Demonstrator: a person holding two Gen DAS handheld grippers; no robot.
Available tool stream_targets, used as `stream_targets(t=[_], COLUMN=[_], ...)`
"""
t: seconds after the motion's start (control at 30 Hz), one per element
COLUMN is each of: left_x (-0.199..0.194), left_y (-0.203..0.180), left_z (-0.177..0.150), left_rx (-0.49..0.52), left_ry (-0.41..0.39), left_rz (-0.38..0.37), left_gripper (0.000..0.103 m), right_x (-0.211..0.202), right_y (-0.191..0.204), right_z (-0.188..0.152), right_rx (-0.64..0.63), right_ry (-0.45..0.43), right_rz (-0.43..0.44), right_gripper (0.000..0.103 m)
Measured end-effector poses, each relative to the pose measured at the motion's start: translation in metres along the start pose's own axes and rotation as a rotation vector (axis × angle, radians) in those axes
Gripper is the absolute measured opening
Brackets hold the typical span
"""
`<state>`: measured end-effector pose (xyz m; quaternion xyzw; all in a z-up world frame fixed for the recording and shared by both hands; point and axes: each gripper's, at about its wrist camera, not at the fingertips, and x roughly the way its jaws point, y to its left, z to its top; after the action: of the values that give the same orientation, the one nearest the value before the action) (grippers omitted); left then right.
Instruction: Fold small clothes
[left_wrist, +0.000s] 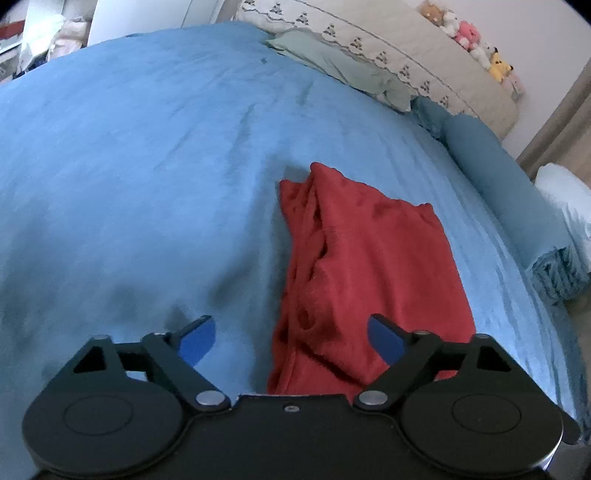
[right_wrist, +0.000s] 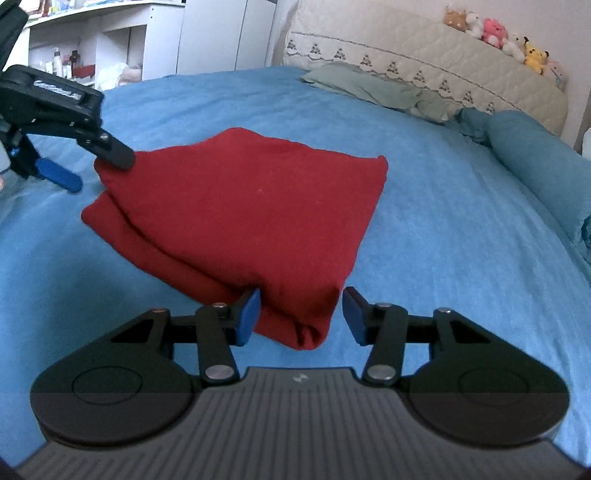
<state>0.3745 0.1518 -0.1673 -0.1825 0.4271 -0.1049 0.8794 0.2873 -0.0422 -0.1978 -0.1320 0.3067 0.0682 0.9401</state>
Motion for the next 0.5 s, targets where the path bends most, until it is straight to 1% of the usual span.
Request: stream_targets(t=[0.07,0.1,0.13,0.17,0.2,0.23,0.27,0.37,0.4,0.43,0.5], left_x=[0.003,0.004,0.006,0.007,0.008,0.008,0.008,0.0,-0.003,-0.005,-0.007], left_y=[0.0,0.0,-0.001,-0.002,-0.004,-0.006,-0.008,-0.017,-0.021,-0.024,-0.03], left_z=[-0.001,-0.001,-0.002,-0.002,-0.003,-0.003,-0.004,-0.006,-0.007,-0.008,-0.01], left_rx=[0.01,0.014,0.02,0.028,0.039,0.052,0.066,0.122,0.145,0.167,0.2], left_ry=[0.004,0.008,0.012,0.015,0.017,0.012,0.006,-0.032,-0.044,-0.057,-0.074], left_rz=[0.003,0.005,0.005,0.007,0.009,0.013,0.016,0.031,0.037,0.043,0.051], left_gripper=[0.073,0.069,0.061,0.05,0.043,0.027,0.016,0.013,0.013,0.012,0.011], right_x=[-0.001,0.0,0.0,0.0,0.001,0.002,0.002,-0.001,0.0,-0.001,-0.001], right_y=[-0.001,-0.002,-0.003,-0.004,-0.007,-0.009,-0.011,-0.017,-0.017,-0.018,-0.019], right_z=[-0.003,-0.004,-0.005,-0.007,-0.008,-0.009,-0.011,-0.011,-0.011,-0.012,-0.011], right_rx=[-0.002,0.001,0.007,0.013,0.018,0.028,0.039,0.068,0.07,0.072,0.078], right_ry=[-0.007,-0.005,-0.003,0.004,0.012,0.017,0.015,0.005,0.004,0.001,0.002], right_rz=[-0.006,-0.006,-0.005,0.0,0.005,0.009,0.013,0.02,0.02,0.021,0.037], right_gripper=[0.065,0.064,0.06,0.057,0.052,0.052,0.052,0.051,0.049,0.04,0.027])
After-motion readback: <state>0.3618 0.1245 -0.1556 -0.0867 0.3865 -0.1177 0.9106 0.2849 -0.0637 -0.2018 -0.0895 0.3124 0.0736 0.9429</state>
